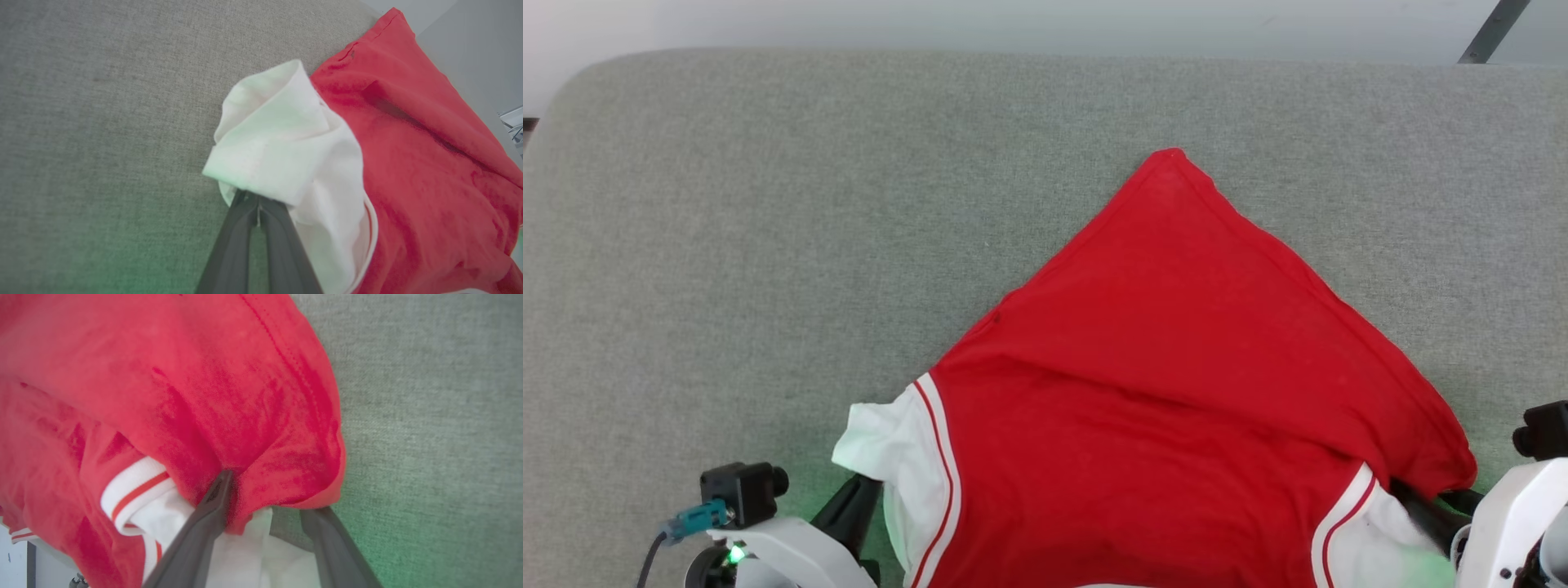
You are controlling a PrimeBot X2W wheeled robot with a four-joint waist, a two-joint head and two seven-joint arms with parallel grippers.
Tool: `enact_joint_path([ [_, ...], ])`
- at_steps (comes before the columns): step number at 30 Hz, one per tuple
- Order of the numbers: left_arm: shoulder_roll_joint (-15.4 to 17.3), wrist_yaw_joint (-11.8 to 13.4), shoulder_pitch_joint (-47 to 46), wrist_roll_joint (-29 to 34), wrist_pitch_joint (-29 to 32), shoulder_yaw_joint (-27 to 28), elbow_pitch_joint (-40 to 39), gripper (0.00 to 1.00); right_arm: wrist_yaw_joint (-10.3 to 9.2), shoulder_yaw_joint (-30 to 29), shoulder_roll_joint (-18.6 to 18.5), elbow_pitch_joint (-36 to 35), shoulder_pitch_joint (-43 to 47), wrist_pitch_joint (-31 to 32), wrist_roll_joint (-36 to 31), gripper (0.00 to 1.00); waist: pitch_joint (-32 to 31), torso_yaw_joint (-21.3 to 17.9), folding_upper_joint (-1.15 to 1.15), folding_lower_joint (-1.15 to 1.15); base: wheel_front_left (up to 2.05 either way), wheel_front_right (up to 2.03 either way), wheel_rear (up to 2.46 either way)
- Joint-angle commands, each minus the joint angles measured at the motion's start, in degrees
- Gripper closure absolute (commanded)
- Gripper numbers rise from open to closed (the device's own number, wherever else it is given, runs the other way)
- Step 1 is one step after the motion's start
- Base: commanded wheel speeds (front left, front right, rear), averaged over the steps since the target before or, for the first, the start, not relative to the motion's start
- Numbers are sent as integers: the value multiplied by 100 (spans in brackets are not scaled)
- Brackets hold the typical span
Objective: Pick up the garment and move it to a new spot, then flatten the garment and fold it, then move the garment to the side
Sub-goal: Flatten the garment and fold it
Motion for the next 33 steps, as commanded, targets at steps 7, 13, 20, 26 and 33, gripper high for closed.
enact_joint_path([
  [7,34,59,94,33,-38,8,-35,100,-9,115,-165,-416,299,-283,-56,0,-61,-39,0,0,0,0,0],
  [13,-12,58,106,72,-55,-38,-61,100,-6,61,-396,-1138,152,-368,-137,0,-105,18,0,0,0,0,0],
  [20,-159,-13,-48,147,26,-179,-19,100,-6,419,-699,-1610,-651,-249,-267,0,-136,319,0,0,0,0,0],
  [26,-409,-173,-340,269,132,-391,125,100,-6,1077,-1074,-1090,-1835,-419,-380,0,-42,769,0,0,0,0,0],
  [33,-791,-451,-746,370,182,-598,471,100,-6,1952,-1404,337,-3250,-635,-177,0,189,1317,0,0,0,0,0],
])
